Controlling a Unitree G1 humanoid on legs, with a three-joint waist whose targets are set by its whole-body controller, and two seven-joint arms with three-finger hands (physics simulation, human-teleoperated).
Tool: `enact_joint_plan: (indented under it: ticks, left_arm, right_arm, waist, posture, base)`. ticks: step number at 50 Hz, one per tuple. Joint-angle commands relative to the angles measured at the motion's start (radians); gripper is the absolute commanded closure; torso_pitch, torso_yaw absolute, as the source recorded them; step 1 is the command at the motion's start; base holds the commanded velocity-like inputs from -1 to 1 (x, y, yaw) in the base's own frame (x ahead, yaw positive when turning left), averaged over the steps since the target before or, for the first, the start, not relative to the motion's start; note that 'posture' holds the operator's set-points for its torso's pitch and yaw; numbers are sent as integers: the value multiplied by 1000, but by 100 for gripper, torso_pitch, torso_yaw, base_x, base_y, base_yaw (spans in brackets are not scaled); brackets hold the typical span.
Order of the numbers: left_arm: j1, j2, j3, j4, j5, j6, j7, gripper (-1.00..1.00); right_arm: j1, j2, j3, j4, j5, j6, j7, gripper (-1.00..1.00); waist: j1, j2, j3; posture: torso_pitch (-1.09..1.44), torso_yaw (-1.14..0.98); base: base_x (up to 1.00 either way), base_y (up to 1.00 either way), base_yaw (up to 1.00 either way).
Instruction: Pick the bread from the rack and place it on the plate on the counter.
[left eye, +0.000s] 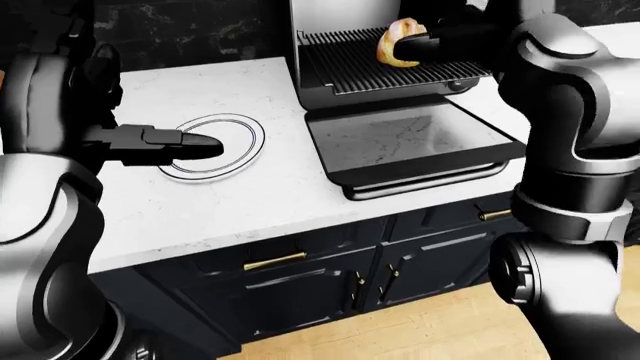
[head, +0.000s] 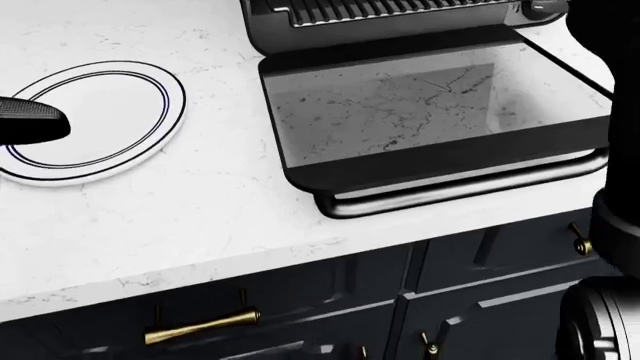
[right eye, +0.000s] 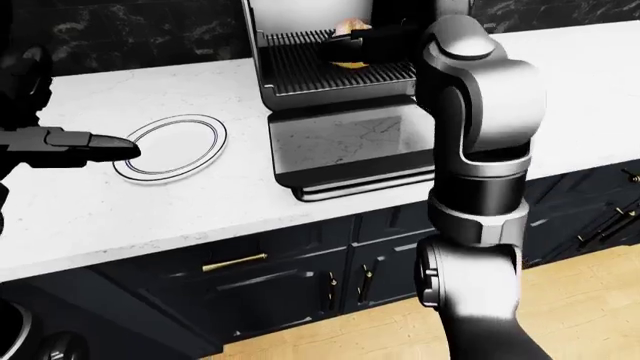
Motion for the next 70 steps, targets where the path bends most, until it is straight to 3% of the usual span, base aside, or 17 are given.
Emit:
enact_joint_plan:
  ticks: [1, 26, 70]
  left_arm:
    - [-23, 11, 8, -16, 3, -32, 5, -100]
    - [2, 10, 14, -21, 5, -44, -1, -100]
    - [2, 22, 24, -15, 3, -46, -8, -100]
  right_arm:
    - [-44, -7, -8, 1, -33, -68, 16, -100]
    - [-178, 14, 4, 382, -141, -294, 103, -100]
    - [-160, 83, 23, 521, -154, -381, 135, -100]
  waist:
    - [0, 2, -28]
    - [0, 8, -39]
    - [-4, 12, -38]
  posture:
    - [0, 0]
    - [0, 0]
    - [0, 0]
  base:
    - [0, 0, 0]
    - [0, 0, 0]
    - [0, 0, 0]
